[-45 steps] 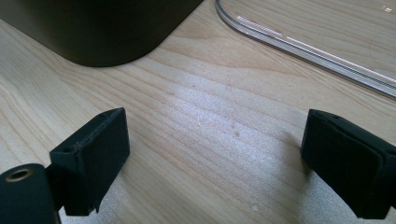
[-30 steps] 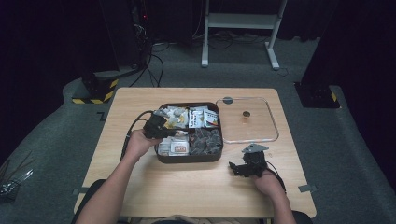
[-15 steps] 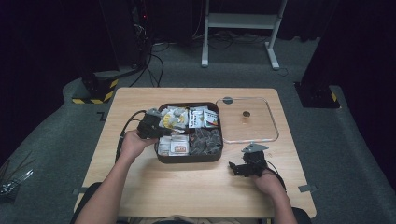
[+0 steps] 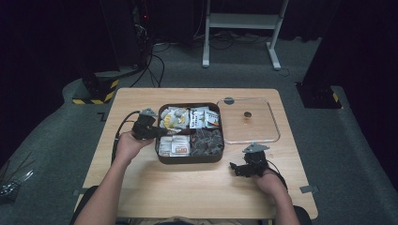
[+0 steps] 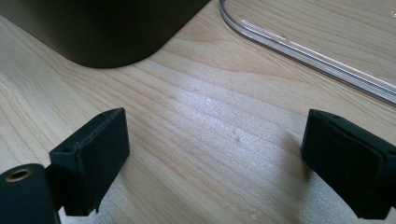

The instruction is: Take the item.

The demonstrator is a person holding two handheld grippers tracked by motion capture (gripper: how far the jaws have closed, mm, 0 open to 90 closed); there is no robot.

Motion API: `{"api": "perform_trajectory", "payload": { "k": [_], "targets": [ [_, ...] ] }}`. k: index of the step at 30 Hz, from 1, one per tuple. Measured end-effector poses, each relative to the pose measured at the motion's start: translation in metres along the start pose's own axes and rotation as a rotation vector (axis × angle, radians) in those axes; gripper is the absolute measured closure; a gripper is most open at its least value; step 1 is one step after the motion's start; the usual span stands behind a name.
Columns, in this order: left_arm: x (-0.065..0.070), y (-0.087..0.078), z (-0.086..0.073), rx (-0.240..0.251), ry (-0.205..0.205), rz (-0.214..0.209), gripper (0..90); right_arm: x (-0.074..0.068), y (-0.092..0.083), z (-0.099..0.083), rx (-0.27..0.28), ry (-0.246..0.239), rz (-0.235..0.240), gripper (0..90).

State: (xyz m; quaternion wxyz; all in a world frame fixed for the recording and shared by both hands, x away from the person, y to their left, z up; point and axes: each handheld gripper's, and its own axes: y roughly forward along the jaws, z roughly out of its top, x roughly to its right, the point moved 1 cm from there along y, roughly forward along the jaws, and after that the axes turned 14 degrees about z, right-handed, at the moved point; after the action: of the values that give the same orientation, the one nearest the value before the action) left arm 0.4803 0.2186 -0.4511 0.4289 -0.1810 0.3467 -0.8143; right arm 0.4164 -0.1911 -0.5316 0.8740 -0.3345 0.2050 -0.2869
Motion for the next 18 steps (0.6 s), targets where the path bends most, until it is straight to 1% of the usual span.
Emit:
{"api": "perform_trajectory", "payload": {
  "k": [6,10,13,15,18],
  "targets": [
    [-0.004,-0.004,-0.002,0.007,-0.014,0.004,87.6,0.001,0.0,0.0,0.001,-0.002,0.003,7.7],
    [-0.007,-0.008,-0.004,0.013,-0.03,0.003,87.6,0.001,0.001,0.001,0.0,-0.005,0.005,7.7],
    [-0.009,-0.01,-0.005,0.016,-0.039,0.006,87.6,0.001,0.001,0.001,0.0,0.003,0.007,7.7],
    [-0.012,-0.012,-0.006,0.019,-0.041,0.011,87.6,0.001,0.001,0.002,-0.001,-0.004,0.008,7.7],
    [-0.014,-0.015,-0.008,0.023,-0.055,0.012,87.6,0.002,0.002,0.002,0.0,-0.011,0.009,7.7]
  ]
}}
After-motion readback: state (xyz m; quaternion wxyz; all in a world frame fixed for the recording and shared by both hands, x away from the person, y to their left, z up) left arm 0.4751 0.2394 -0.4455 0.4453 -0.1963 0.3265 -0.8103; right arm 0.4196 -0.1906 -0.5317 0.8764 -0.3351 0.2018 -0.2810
